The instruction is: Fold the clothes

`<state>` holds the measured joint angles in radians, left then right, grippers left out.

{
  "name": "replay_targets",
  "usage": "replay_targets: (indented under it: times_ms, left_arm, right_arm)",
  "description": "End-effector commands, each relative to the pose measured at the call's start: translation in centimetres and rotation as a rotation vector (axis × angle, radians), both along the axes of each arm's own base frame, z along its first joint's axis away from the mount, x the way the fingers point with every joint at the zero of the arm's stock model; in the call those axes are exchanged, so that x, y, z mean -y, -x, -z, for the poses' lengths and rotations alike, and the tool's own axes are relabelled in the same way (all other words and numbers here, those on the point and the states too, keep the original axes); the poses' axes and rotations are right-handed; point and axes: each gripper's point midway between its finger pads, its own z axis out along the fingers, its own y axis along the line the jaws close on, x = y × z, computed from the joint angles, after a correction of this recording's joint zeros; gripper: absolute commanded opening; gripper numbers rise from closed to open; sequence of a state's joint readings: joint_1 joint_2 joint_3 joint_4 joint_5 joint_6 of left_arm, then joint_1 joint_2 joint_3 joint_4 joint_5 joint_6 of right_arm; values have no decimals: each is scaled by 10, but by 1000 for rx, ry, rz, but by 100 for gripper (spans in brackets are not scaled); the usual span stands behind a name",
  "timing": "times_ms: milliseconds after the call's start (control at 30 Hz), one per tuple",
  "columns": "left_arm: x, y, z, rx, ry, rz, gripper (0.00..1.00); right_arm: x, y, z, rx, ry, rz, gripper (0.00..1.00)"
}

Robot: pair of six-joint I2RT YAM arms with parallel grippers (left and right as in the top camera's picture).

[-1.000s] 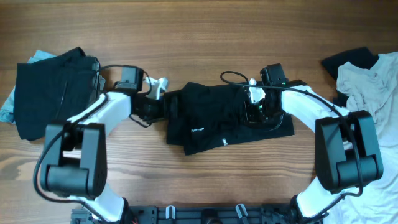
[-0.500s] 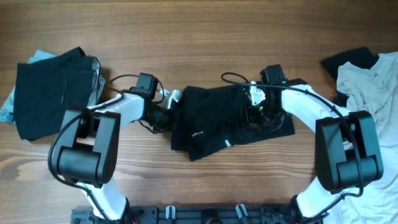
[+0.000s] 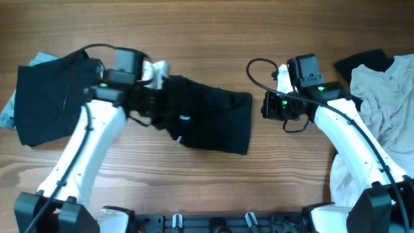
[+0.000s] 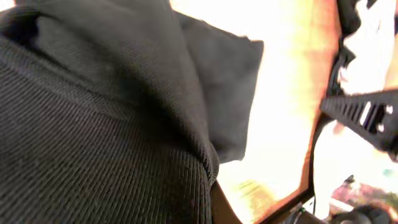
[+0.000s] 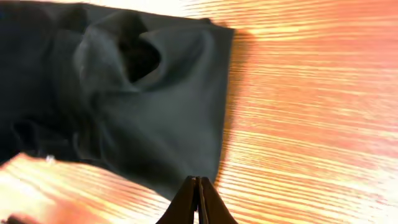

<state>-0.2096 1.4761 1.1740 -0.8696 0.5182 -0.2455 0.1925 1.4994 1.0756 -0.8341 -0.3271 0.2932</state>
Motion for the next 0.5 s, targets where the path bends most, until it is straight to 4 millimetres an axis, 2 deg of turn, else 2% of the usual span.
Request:
replay_targets:
  times_ms: [0, 100, 133, 167, 200, 233, 267, 333, 367, 467]
  left_arm:
    - [44, 3, 10, -8, -44, 17, 4]
    - [99, 4, 29, -1, -14, 92, 5]
    - [112, 8, 37, -7, -14, 116, 9]
    - [127, 13, 49, -19, -17, 146, 22]
    - [136, 16, 57, -27, -22, 165, 28]
    - [145, 20, 65, -34, -24, 184, 45]
    - [154, 25, 72, -39, -24, 206, 47]
    - [162, 27, 67, -23, -12, 224, 54]
    - [163, 25, 58, -19, 4, 226, 54]
    - [148, 11, 10, 27, -15, 228, 53]
  right_arm:
    - [22, -6, -3, -4, 42, 108, 6]
    - [31, -5, -1, -19, 55, 134, 8]
    - [32, -3, 0, -27, 56, 136, 9]
    - [33, -2, 0, -33, 61, 137, 11]
    - [34, -2, 1, -34, 65, 140, 12]
    - [34, -2, 1, -34, 66, 140, 15]
    - [34, -2, 1, -33, 66, 140, 18]
    - [35, -2, 1, -32, 70, 136, 25]
    - [35, -2, 1, -31, 70, 134, 28]
    - [29, -7, -2, -1, 42, 97, 29]
